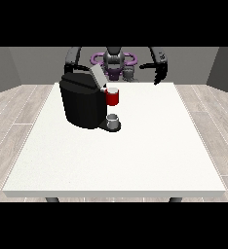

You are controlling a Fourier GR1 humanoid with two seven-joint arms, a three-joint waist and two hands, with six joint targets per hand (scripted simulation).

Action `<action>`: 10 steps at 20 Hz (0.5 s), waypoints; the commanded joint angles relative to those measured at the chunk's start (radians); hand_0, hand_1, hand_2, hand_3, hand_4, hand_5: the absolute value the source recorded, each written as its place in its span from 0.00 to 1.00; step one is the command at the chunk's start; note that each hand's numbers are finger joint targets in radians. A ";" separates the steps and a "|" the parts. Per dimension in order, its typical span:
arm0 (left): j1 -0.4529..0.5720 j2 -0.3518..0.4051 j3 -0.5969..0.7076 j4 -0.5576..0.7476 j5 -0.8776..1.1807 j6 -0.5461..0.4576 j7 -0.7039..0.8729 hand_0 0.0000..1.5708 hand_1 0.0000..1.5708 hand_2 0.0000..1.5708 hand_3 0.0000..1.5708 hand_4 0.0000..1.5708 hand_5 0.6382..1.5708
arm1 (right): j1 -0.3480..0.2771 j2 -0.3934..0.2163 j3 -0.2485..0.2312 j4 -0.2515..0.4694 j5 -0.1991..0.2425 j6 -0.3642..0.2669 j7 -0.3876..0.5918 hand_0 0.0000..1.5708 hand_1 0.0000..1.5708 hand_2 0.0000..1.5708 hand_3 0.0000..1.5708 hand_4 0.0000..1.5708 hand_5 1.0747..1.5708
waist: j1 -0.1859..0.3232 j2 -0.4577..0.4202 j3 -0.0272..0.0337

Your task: Insert the coffee pod into the coffee machine and close the lid

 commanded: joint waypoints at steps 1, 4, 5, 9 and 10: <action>0.112 0.010 0.021 0.008 0.026 -0.015 -0.006 0.00 0.00 0.00 0.00 0.21 1.00 | 0.034 0.055 0.105 -0.152 0.062 -0.040 0.079 0.00 0.00 0.00 0.00 0.01 1.00 | -0.043 -0.095 0.0002; 0.174 0.054 0.032 0.016 0.030 -0.044 0.018 0.00 0.00 0.00 0.00 0.22 1.00 | 0.064 0.078 0.225 -0.267 0.024 -0.084 0.164 0.00 0.00 0.00 0.00 0.13 1.00 | -0.056 -0.177 0.0003; 0.187 0.048 0.031 -0.002 0.030 -0.029 0.027 0.00 0.00 0.00 0.00 0.20 1.00 | 0.063 0.065 0.190 -0.299 0.059 -0.044 0.160 0.00 0.00 0.00 0.00 0.18 1.00 | -0.053 -0.186 0.0007; 0.204 0.016 0.039 0.005 0.043 0.006 0.011 0.00 0.00 0.00 0.00 0.22 1.00 | 0.023 0.080 0.318 -0.451 0.078 -0.136 0.218 0.00 0.00 0.00 0.00 0.07 1.00 | -0.081 -0.156 0.0009; 0.207 0.074 0.052 -0.008 0.057 -0.039 -0.023 0.00 0.00 0.00 0.00 0.19 1.00 | 0.006 0.054 0.258 -0.491 0.064 -0.095 0.205 0.00 0.00 0.00 0.00 0.11 1.00 | -0.080 -0.111 0.0011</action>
